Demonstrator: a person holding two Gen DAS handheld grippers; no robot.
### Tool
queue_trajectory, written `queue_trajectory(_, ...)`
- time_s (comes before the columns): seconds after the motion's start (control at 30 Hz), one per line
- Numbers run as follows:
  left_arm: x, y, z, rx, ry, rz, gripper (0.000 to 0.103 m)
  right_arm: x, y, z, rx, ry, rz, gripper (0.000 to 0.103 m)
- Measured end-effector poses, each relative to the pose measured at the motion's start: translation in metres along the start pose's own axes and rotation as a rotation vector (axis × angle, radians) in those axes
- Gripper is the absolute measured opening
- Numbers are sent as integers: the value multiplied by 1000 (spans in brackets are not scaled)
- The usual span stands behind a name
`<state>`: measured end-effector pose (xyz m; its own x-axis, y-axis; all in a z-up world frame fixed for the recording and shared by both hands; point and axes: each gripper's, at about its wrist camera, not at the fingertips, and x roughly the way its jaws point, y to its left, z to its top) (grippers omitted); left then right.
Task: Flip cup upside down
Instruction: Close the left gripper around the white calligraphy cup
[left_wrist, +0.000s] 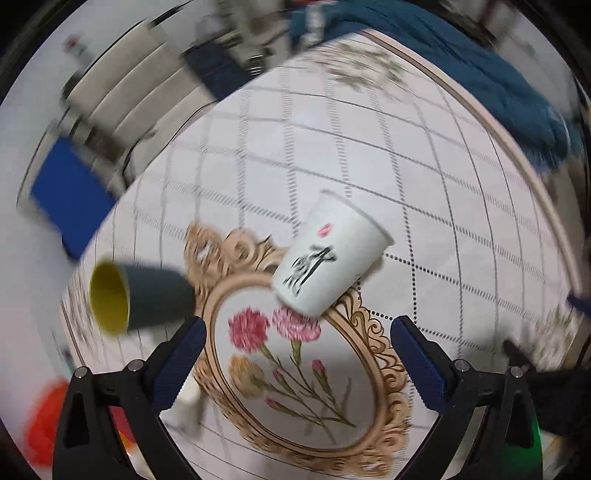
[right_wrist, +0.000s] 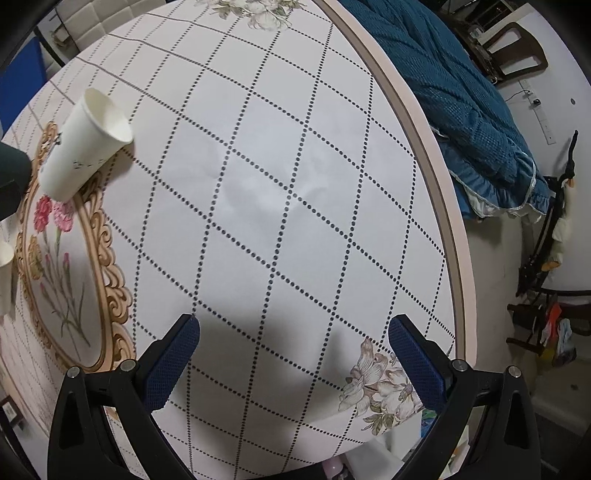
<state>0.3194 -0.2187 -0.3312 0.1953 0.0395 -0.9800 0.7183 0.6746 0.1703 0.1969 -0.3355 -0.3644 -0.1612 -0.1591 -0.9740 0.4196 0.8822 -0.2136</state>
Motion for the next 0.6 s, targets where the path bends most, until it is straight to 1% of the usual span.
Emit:
queue_trajectory(0.07, 7, -9, 9, 93, 9, 19, 102, 3, -1, 4, -2, 6, -5, 103)
queue_trajectory(0.2, 20, -20, 23, 187, 25, 44, 102, 8, -3, 9, -9, 15, -11, 103)
queue_trajectory(0.27, 27, -25, 28, 222, 35, 34, 102, 9, -4, 9, -11, 14, -13, 103)
queue_trajectory(0.37, 36, -31, 34, 257, 55, 21, 102, 11, -5, 10, -6, 19, -8, 103)
queue_trajectory(0.6, 59, -45, 46, 303, 86, 3, 102, 13, -8, 14, 11, 18, -2, 103)
